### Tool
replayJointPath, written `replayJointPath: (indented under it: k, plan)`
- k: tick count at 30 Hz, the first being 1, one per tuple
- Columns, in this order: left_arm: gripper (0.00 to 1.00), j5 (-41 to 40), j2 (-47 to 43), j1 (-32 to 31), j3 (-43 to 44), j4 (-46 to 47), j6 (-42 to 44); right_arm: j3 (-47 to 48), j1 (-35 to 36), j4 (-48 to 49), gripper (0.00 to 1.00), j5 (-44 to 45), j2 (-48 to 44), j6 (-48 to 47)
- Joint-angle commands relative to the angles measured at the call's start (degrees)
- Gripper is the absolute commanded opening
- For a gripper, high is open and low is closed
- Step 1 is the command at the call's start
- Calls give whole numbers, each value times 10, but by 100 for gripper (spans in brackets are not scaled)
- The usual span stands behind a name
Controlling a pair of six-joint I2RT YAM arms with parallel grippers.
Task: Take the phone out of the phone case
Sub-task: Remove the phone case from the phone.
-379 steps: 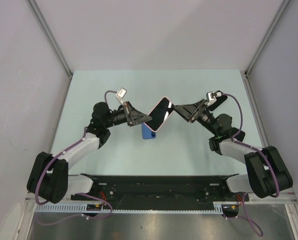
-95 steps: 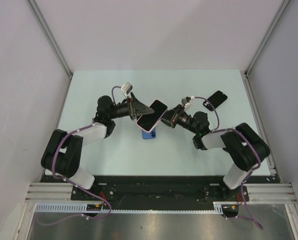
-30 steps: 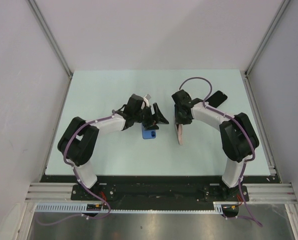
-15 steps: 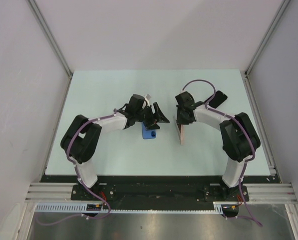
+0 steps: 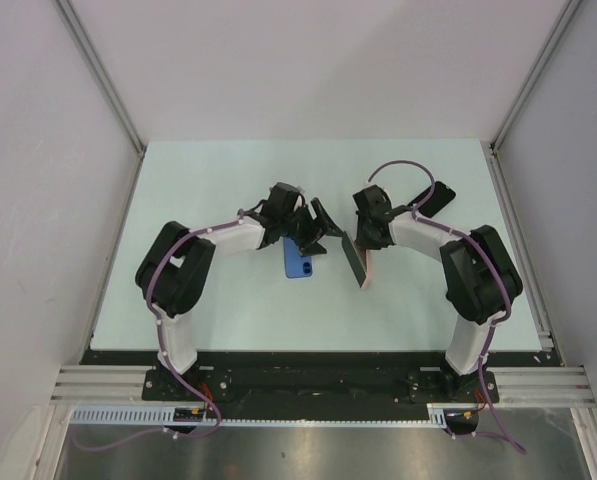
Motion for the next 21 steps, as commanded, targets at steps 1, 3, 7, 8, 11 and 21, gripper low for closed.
replayJointPath:
  k: [1,3,7,8,11,21]
  plan:
    - [79,-15,7,-2,45,-34,-18,-54,25,-68,8,-38,72,12]
    - [79,-12,7,-2,41,-33,-18,-54,25,-70,18,-34,64,13]
    - [80,-11,2,-3,30,-28,-19,-54,29,-73,40,-24,39,16]
    - [80,-9,3,-3,31,-25,-18,-54,33,-74,42,-19,29,18]
    - [80,-1,10,-3,32,-26,-19,-54,38,-77,46,-15,17,21]
    - [80,-9,-25,0,1,-27,-10,-68,27,-73,11,-4,-11,30]
